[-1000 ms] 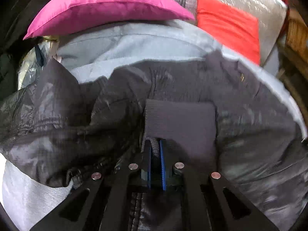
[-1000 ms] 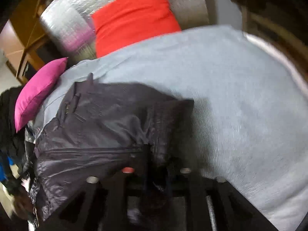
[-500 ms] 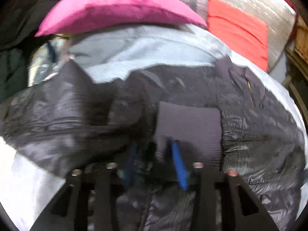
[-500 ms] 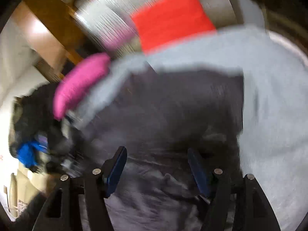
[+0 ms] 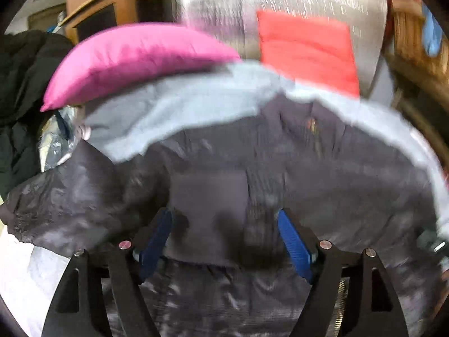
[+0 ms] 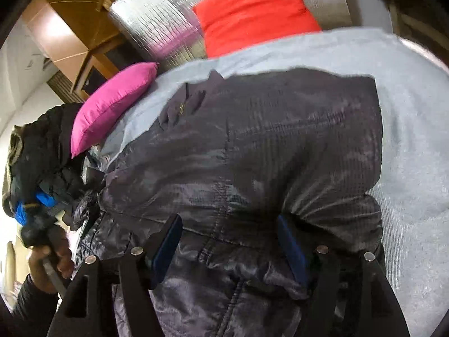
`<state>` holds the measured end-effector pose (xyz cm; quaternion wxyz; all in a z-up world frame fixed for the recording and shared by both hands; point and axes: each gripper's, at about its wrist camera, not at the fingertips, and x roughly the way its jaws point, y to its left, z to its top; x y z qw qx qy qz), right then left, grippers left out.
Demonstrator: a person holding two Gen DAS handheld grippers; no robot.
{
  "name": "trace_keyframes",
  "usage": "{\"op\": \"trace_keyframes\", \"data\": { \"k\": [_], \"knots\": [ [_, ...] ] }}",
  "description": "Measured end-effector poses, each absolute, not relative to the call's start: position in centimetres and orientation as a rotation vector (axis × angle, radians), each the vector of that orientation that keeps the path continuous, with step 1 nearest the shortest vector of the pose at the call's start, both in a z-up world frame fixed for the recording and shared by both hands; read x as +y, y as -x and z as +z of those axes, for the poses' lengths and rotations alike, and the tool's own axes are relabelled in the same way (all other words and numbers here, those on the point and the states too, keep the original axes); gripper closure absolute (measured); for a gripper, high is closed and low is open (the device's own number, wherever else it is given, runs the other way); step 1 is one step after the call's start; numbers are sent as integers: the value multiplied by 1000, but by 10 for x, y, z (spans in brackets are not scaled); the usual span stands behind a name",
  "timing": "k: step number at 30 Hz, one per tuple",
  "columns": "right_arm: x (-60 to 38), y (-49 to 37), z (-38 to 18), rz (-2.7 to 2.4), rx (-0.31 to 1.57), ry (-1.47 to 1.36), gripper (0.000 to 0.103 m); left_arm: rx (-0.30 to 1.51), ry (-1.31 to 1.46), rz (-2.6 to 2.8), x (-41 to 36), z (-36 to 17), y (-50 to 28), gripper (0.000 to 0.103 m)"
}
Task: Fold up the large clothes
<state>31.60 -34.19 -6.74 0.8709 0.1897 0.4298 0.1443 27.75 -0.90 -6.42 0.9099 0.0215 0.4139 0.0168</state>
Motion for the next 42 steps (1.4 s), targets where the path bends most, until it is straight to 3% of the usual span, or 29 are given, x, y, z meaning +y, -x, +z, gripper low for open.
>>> {"op": "trace_keyframes", "data": {
  "k": [3,9,14,16,23,26,28,29,36,42],
  "knots": [
    [-339,-318,-52,294,898,-380,30,909,-38,44,-6,-95,-284,22],
    [-353,-356,-10,280,811,-403,30,844,-99,73,-17,-103,-276,17],
    [-393,-416,-67,138,982,-604,28,843,-61,46,-14,-107,-275,16],
    [-398,-414,-67,140,932,-653,28,841,-58,41,-11,-108,-279,16],
    [-349,-355,-11,152,813,-432,28,834,-68,42,-13,-109,-278,13],
    [-318,-339,-30,169,875,-352,16,844,-79,44,-14,-105,-279,13],
    [-304,-345,-55,138,984,-275,16,892,-70,41,-11,-94,-276,13],
    [-297,-340,-50,118,952,-223,16,916,-51,30,-7,-86,-272,13],
    [-250,-272,10,157,745,-144,16,827,193,8,69,-32,-202,13],
    [-203,-223,-43,180,795,20,16,777,507,152,183,-35,-143,13]
  ]
}}
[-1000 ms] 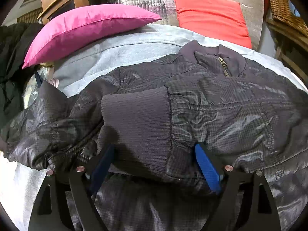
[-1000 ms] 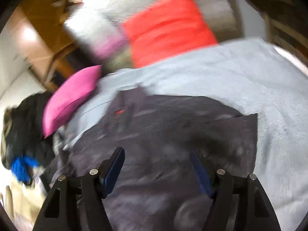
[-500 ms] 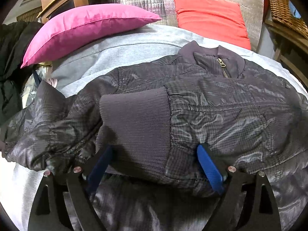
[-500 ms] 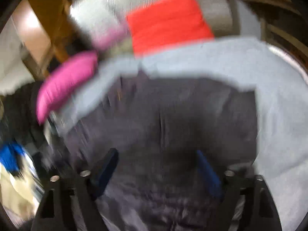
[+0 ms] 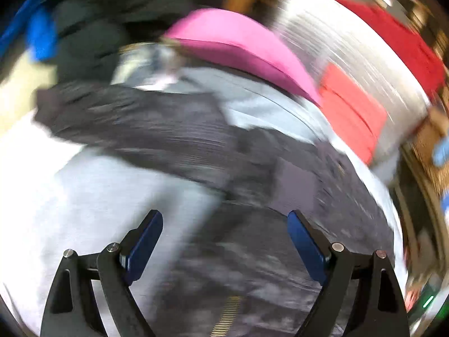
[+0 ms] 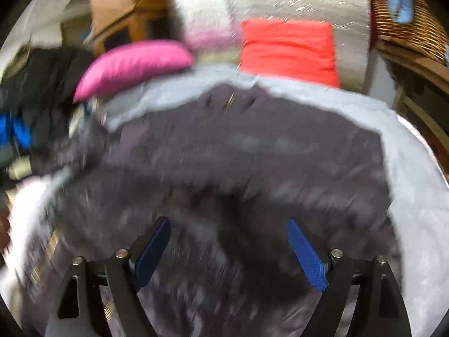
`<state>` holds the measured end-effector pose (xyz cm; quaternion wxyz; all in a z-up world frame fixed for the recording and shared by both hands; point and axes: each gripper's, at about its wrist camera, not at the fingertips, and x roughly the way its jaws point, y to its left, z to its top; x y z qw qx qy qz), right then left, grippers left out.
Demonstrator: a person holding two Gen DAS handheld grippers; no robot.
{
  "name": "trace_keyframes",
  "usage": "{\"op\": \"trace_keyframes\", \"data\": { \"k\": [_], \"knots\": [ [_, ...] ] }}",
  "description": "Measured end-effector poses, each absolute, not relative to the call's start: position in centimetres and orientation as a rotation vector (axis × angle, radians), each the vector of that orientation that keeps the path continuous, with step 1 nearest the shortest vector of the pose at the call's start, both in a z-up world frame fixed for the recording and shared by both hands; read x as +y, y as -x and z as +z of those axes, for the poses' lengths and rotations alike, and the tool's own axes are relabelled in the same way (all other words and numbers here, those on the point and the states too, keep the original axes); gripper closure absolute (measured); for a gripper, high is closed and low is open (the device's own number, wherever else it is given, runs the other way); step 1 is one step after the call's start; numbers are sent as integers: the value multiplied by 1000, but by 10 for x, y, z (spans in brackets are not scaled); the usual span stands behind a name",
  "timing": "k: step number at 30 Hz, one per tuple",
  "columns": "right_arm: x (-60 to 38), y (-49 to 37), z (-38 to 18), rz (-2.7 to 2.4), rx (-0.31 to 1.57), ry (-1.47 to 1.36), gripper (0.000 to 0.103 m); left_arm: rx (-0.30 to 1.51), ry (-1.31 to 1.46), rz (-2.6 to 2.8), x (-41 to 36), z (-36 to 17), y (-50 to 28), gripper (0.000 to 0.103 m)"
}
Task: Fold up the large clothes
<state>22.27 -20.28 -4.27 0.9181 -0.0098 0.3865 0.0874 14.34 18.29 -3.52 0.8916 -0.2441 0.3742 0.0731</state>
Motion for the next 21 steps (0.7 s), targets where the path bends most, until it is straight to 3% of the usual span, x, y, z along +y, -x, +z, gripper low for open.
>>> {"op": "trace_keyframes", "data": {
  "k": [3,11,18,19,20,21],
  "knots": [
    [-189,-217,-74,160,844,103,14,765,621,260,249,-45,-131,13],
    [-197,-219,-79,160,849,81,4,709,1013,392,396,-97,-135,14],
    [-195,-222,-80,162,849,78,1,689,1087,383,440,-118,-167,15],
    [-194,-224,-81,162,850,78,0,696,1101,382,445,-124,-173,18],
    [-194,-224,-81,163,850,77,0,705,1116,381,448,-130,-177,30],
    [-194,-224,-81,163,850,76,0,719,1124,393,450,-136,-181,49]
  ]
}}
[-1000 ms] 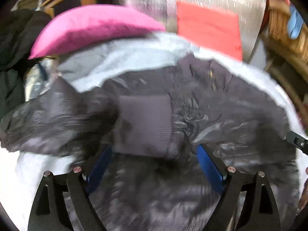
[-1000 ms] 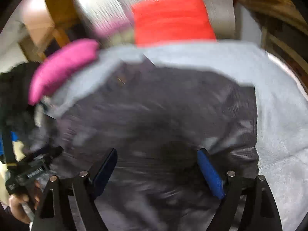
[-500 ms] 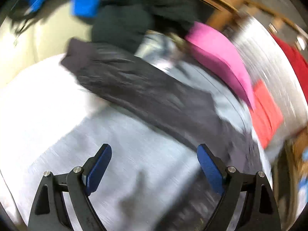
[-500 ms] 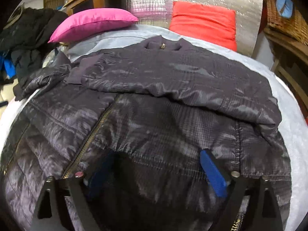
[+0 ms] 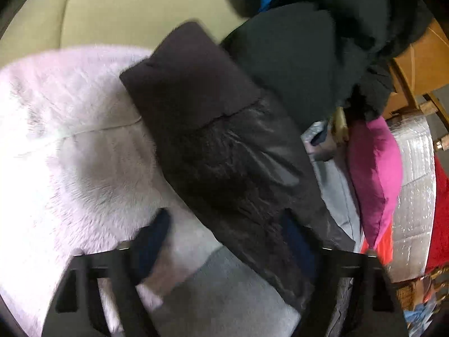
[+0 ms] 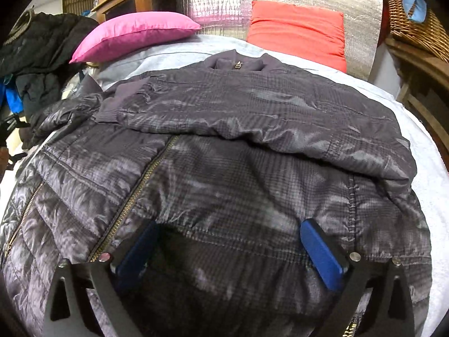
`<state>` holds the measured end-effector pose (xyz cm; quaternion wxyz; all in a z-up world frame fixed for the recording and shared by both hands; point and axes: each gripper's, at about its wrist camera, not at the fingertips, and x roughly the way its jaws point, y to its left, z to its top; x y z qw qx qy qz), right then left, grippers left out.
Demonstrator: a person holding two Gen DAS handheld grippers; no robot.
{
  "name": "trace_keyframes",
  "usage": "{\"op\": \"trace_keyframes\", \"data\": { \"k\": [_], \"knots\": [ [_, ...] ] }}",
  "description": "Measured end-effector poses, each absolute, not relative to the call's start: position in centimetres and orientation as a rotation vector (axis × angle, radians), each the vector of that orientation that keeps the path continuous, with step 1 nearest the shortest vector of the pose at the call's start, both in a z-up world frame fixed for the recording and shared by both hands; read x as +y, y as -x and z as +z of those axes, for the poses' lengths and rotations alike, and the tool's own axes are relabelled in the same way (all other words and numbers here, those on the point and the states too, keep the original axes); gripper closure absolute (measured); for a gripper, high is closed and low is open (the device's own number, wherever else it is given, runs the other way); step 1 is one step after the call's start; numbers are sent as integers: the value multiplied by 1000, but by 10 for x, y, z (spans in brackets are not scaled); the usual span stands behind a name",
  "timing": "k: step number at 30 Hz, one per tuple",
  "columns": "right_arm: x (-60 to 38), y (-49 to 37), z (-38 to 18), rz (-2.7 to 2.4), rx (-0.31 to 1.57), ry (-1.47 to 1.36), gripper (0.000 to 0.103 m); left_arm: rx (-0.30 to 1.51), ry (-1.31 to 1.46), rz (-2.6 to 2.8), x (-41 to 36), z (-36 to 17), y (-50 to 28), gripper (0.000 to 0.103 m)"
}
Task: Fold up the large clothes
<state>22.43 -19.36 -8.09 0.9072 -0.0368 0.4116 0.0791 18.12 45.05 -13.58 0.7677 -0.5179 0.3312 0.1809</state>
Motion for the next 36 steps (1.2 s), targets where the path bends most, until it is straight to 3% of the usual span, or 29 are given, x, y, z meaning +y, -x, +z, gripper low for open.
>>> {"op": "trace_keyframes", "data": {
  "k": [1,2,3,7,13,20,26,29,31,33,36],
  "knots": [
    [-194,-224,-81,164,849,75,0,733,1113,425,454,-139,-184,65],
    [-193,-224,-81,163,849,74,0,755,1098,454,454,-141,-184,93],
    [-194,-224,-81,163,848,74,0,773,1091,464,457,-144,-187,96],
    [-193,-224,-81,165,846,68,0,766,956,498,449,-121,-189,99],
    [-193,-224,-82,167,841,59,0,590,604,465,375,-10,-193,100],
    [-193,-223,-82,173,837,44,0,410,269,183,213,99,-209,100],
    [-198,-222,-81,195,827,-2,0,403,32,-132,35,114,-224,100],
    [-204,-220,-79,215,818,-43,0,492,-67,-295,-43,85,-237,98],
    [-206,-219,-79,226,814,-66,0,646,-124,-406,-85,48,-246,81],
    [-209,-220,-78,234,812,-80,0,797,-136,-431,-99,14,-253,42],
    [-213,-220,-76,250,808,-108,0,855,-114,-393,-81,-12,-249,41]
  ]
}}
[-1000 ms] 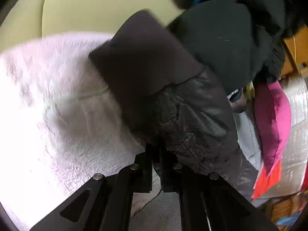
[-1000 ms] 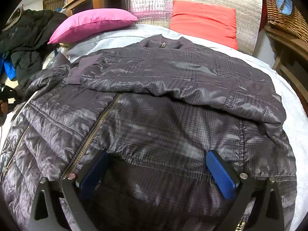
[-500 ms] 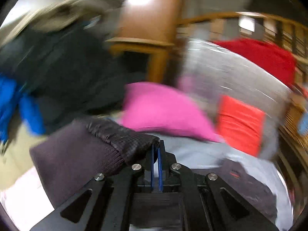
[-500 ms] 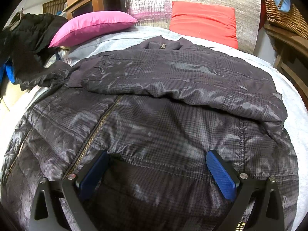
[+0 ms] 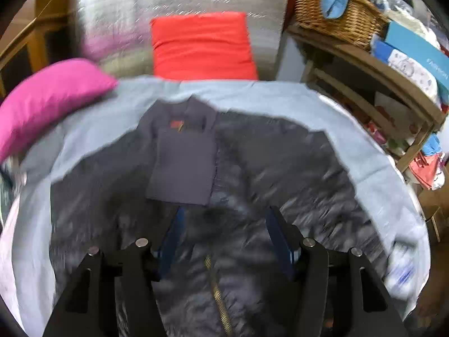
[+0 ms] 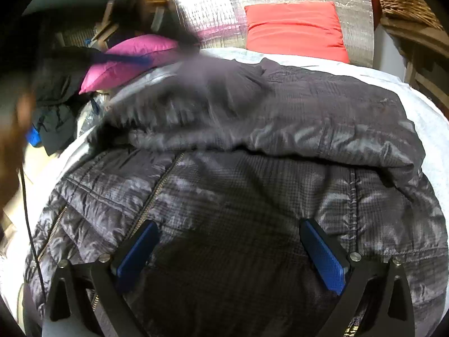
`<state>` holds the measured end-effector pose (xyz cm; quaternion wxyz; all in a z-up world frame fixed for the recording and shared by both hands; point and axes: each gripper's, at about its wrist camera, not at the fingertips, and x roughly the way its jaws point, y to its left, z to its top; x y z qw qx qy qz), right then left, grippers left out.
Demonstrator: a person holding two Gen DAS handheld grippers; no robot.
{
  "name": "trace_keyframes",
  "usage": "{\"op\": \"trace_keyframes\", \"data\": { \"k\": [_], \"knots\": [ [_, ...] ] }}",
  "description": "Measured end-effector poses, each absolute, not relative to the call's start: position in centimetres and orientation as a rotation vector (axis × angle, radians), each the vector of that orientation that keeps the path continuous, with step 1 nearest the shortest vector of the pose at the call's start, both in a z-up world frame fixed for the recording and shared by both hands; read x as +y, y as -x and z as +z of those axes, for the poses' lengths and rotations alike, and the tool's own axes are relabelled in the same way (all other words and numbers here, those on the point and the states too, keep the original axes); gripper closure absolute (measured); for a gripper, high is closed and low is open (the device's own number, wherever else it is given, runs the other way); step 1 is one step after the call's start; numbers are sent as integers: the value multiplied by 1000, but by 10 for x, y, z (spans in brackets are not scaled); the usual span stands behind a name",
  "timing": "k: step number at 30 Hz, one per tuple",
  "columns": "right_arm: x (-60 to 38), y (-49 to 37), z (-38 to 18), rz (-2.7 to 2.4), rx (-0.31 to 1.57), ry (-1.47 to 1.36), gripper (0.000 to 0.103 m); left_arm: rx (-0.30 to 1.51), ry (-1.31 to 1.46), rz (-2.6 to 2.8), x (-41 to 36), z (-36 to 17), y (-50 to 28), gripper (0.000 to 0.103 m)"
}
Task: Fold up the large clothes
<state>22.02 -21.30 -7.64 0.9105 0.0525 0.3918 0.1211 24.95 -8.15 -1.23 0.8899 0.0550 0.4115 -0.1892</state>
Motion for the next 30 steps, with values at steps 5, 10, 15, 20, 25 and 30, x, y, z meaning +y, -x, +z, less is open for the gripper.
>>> {"op": "trace_keyframes", "data": {
  "k": [5,10,15,20,25,30],
  "knots": [
    [-216,-221,-76,252,809,-115,0,799,-2,-297,-11,-10,-220,31],
    [-215,-216,-53,197,767,-96,1,695,122,37,77,-11,-229,23],
    [-182,-235,1,194,641,123,1,752,237,148,106,-57,-258,23],
    [-147,-300,-2,190,709,233,21,806,210,137,102,-103,-269,23],
    [-124,-343,-43,136,845,394,42,812,335,78,119,-118,-260,18],
    [-138,-346,-8,56,773,314,81,813,312,94,112,-117,-262,18]
  ]
}}
